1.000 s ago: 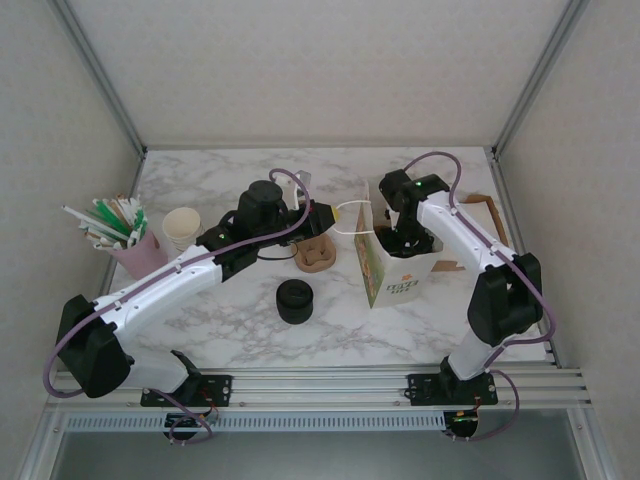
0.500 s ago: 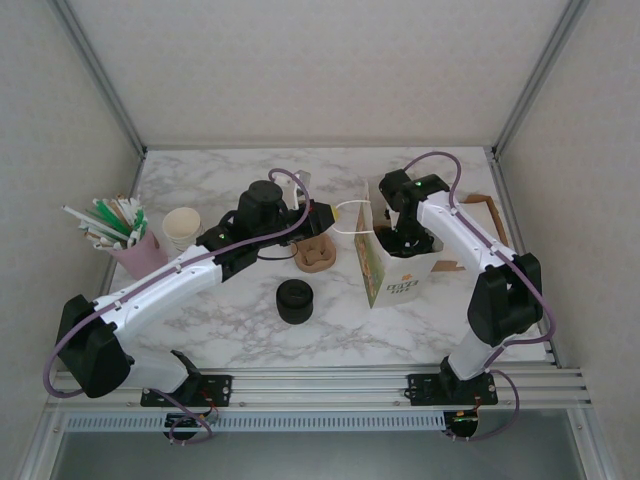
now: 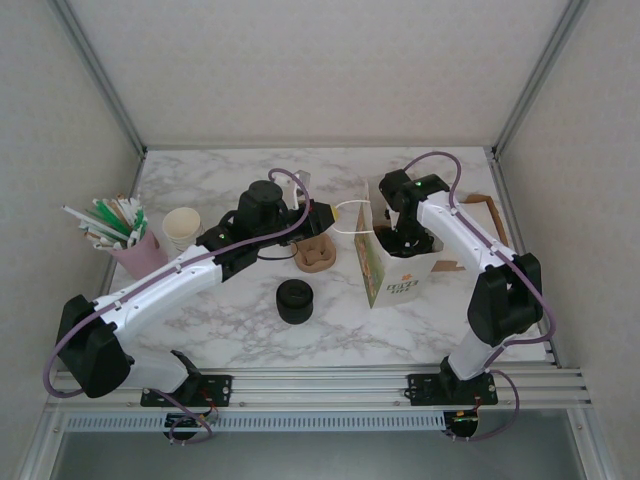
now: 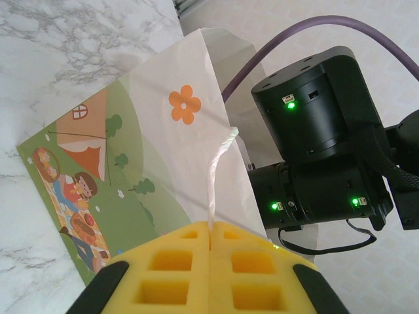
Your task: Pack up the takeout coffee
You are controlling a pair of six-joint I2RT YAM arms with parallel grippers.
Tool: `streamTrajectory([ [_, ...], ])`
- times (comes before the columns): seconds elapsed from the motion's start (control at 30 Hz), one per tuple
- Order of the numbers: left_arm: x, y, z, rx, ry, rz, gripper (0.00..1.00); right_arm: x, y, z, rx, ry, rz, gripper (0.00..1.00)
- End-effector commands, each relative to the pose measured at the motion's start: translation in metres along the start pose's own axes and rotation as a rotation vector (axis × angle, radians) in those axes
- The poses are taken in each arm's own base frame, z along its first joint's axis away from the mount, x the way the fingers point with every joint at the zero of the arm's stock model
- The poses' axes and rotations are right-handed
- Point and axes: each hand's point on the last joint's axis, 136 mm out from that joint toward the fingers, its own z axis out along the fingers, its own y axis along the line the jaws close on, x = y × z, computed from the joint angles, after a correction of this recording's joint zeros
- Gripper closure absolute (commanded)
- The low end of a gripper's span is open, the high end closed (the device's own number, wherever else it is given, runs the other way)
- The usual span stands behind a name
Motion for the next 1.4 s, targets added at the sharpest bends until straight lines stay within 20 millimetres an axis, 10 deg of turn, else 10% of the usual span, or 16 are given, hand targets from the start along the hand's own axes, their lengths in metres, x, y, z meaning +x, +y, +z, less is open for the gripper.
streamTrajectory([
  [0.0,-0.001,-0.003,0.001,-0.009,0.000,0.005,1.00,0.001,0.000,0.006,-0.003,0.017,-0.006,0.32],
  [1.37,-0.002,-0.002,0.004,-0.011,-0.002,-0.004,1.00,0.005,-0.002,-0.030,-0.011,-0.047,0.002,0.08],
])
